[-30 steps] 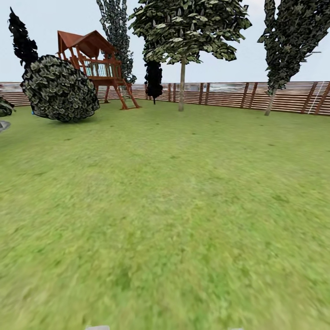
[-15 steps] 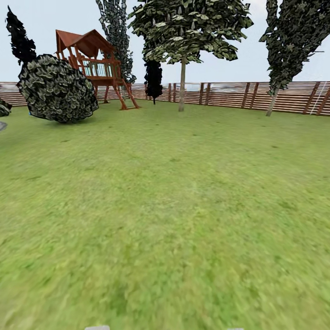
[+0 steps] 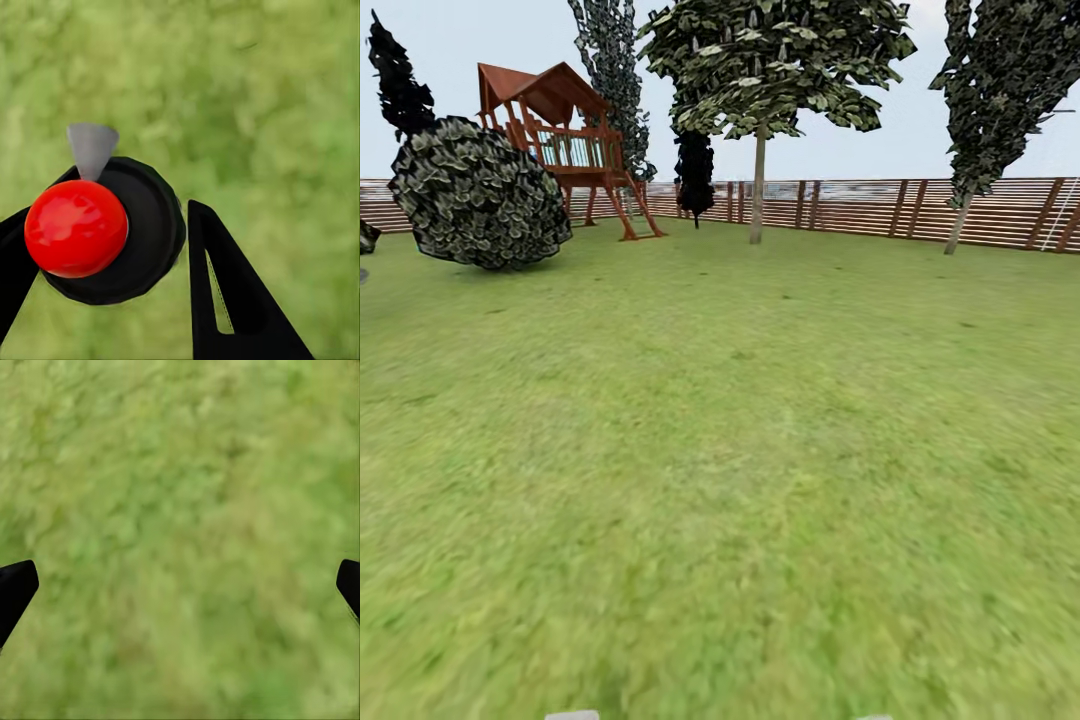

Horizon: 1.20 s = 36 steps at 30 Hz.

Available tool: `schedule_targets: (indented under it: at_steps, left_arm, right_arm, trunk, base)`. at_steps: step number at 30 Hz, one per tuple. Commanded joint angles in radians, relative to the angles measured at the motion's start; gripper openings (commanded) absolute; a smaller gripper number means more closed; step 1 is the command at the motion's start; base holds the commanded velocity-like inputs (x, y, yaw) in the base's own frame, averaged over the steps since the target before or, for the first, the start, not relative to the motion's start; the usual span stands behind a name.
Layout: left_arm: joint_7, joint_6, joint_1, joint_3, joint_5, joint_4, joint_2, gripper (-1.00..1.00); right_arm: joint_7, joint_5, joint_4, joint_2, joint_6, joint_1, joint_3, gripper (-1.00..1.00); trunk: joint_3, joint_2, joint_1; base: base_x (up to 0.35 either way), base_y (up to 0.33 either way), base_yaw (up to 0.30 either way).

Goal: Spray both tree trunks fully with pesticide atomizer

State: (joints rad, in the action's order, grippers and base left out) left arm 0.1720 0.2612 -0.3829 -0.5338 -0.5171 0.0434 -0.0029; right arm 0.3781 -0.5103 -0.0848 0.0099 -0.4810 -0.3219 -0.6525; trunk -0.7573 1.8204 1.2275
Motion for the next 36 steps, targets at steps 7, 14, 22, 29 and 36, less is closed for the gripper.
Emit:
schedule_targets:
  at_steps: [7,14,22,29,36]
  left_arm:
    - [0.005,0.003,-0.001,-0.006,-0.011,-0.001,0.001,-1.0]
    - [0.005,0.003,-0.001,-0.006,-0.011,-0.001,0.001,-1.0]
    - [0.005,0.003,-0.001,-0.006,-0.011,-0.002,0.001,-1.0]
    - [0.005,0.003,-0.001,-0.006,-0.011,-0.002,0.001,-1.0]
    - [0.006,0.003,-0.001,-0.006,-0.011,-0.002,0.001,-1.0]
  right_arm:
    - [0.005,-0.005,-0.001,0.001,-0.001,0.0,-0.009,1.0]
    - [0.005,-0.005,-0.001,0.001,-0.001,0.0,-0.009,1.0]
    - [0.005,-0.005,-0.001,0.001,-0.001,0.0,-0.009,1.0]
    - [0.005,-0.005,-0.001,0.0,-0.001,0.0,-0.009,1.0]
    - [0.005,-0.005,-0.001,0.0,-0.001,0.0,-0.009,1.0]
  trunk:
    - [-0.001,0.0,0.001]
    - [-0.001,0.0,0.001]
    - [-0.001,0.0,0.001]
    - [-0.001,0.0,0.001]
    - [-0.001,0.0,0.001]
  base:
    - [0.339,0.0,0.0]
    - [0.34,0.0,0.0]
    - [0.34,0.0,0.0]
    - [0.339,0.0,0.0]
    - [0.339,0.0,0.0]
